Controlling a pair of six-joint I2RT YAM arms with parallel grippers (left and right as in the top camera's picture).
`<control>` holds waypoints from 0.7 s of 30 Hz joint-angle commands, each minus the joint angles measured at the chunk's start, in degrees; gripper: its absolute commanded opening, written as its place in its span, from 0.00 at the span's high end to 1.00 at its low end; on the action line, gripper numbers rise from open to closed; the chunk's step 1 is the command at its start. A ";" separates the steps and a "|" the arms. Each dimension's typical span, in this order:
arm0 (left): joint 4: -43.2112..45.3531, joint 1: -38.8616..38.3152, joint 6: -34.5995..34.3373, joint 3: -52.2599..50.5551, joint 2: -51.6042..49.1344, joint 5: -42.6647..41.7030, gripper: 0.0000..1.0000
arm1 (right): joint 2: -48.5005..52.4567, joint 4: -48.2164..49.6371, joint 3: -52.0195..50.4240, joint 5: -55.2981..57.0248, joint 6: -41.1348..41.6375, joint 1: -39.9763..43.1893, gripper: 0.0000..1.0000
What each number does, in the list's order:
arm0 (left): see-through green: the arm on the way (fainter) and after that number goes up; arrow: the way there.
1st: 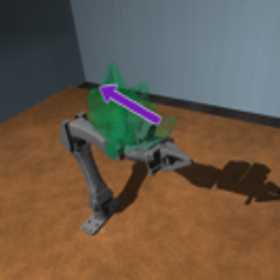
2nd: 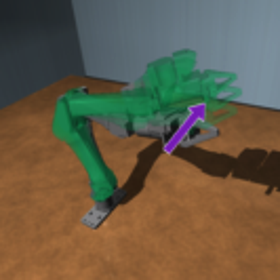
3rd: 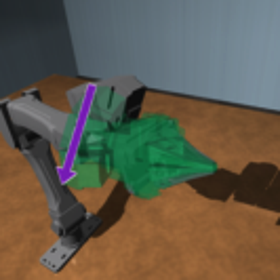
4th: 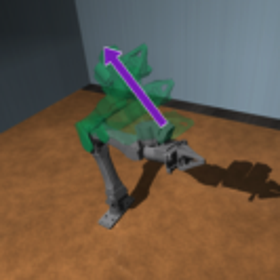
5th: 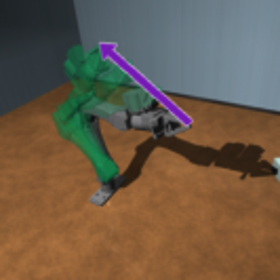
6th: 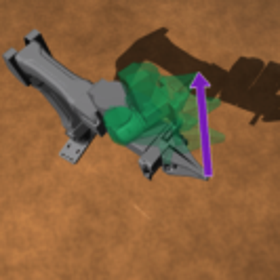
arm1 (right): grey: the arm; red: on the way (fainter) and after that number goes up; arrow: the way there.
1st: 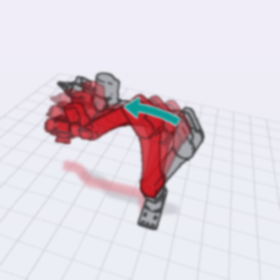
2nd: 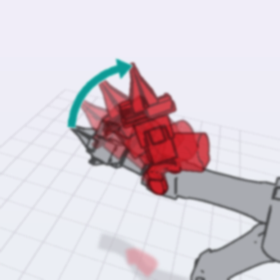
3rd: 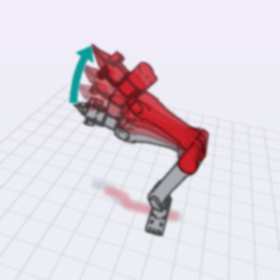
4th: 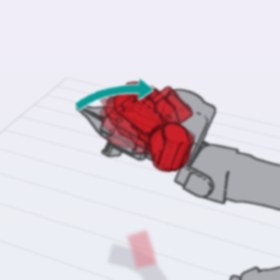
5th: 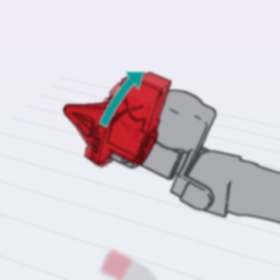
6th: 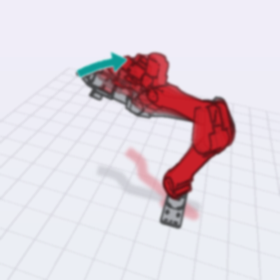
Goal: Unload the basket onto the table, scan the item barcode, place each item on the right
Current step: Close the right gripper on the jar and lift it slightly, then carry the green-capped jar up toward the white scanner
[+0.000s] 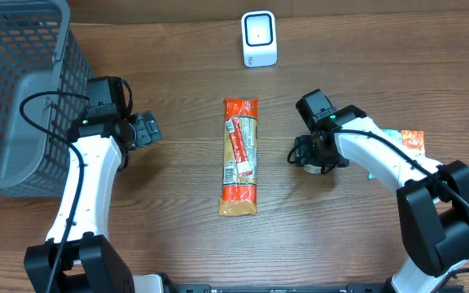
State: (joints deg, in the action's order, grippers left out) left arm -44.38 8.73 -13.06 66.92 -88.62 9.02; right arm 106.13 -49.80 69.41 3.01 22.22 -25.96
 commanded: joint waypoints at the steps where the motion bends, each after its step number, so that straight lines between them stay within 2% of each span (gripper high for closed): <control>1: 0.04 -0.09 1.27 0.85 0.94 -0.07 0.00 | -0.57 0.28 -0.31 0.37 0.02 -0.11 0.28; 5: 0.02 -0.09 1.27 0.85 0.94 -0.07 0.00 | -0.57 0.26 -0.31 0.35 0.00 -0.11 0.29; 7: 0.02 -0.09 1.27 0.85 0.94 -0.07 0.00 | -0.57 0.28 -0.31 0.35 0.00 -0.11 0.38; 10: 0.02 -0.09 1.27 0.85 0.94 -0.07 0.00 | -0.57 0.39 -0.28 0.59 0.00 -0.11 0.44; 13: 0.02 -0.09 1.27 0.85 0.94 -0.07 0.00 | -0.59 0.22 0.70 2.80 -0.02 0.00 0.59; 16: 0.02 -0.09 1.27 0.85 0.94 -0.07 0.00 | -0.66 -1.46 3.15 2.91 -0.04 0.15 0.65; 21: 0.02 -0.09 1.27 0.85 0.94 -0.07 0.00 | -0.70 -6.23 9.11 2.89 -3.28 0.15 0.67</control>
State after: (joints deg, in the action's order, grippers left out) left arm -44.38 8.73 -13.06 66.92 -88.62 9.02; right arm 106.15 -54.57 72.95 4.91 21.23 -25.91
